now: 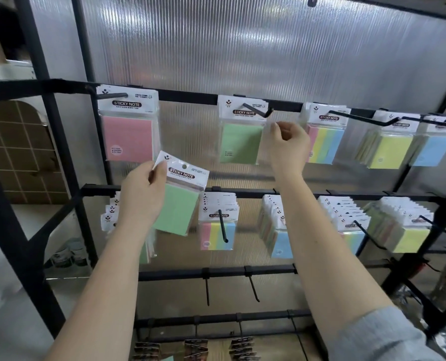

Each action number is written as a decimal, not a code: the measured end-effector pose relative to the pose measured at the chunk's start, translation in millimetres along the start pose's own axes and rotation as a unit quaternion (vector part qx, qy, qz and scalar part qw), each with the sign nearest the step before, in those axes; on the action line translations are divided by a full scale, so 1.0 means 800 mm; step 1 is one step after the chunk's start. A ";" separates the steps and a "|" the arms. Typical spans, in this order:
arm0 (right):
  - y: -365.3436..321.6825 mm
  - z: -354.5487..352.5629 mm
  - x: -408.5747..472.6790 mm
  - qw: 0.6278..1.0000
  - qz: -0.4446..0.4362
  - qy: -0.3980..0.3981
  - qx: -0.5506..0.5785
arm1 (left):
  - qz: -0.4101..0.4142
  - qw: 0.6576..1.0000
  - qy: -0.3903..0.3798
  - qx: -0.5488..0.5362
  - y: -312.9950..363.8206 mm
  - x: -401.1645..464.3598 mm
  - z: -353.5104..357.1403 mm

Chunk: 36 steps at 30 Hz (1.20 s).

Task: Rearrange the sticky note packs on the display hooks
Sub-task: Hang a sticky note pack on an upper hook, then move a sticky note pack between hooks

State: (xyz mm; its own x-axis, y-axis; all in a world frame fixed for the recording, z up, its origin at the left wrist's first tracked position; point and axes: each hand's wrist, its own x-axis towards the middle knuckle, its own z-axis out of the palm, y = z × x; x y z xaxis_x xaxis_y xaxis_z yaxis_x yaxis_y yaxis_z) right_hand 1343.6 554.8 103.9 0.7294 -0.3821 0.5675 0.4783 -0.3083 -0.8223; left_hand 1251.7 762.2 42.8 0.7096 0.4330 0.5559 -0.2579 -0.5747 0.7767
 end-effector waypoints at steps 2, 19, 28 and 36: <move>0.012 -0.018 -0.011 0.995 -0.034 -0.042 -0.079 | 0.007 0.999 -0.006 -0.038 0.007 -0.002 0.000; 0.097 -0.115 -0.098 0.941 0.040 -0.169 -0.291 | 0.104 0.967 -0.036 -0.231 0.130 -0.009 0.029; 0.098 -0.127 -0.103 0.931 0.067 -0.174 -0.313 | 0.113 0.972 -0.014 -0.208 0.155 -0.004 0.046; 0.103 -0.129 -0.101 0.936 0.078 -0.169 -0.298 | 0.102 0.976 0.019 -0.190 0.147 -0.003 0.060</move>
State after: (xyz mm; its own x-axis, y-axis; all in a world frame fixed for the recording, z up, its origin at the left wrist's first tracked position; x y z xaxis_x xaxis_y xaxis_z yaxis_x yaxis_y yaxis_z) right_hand 1273.2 470.2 -5.5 0.9291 -0.1964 0.3132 0.0685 -0.7411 -0.6679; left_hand 1251.1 660.1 118.7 0.5950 0.3658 0.7156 -0.6215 -0.3551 0.6983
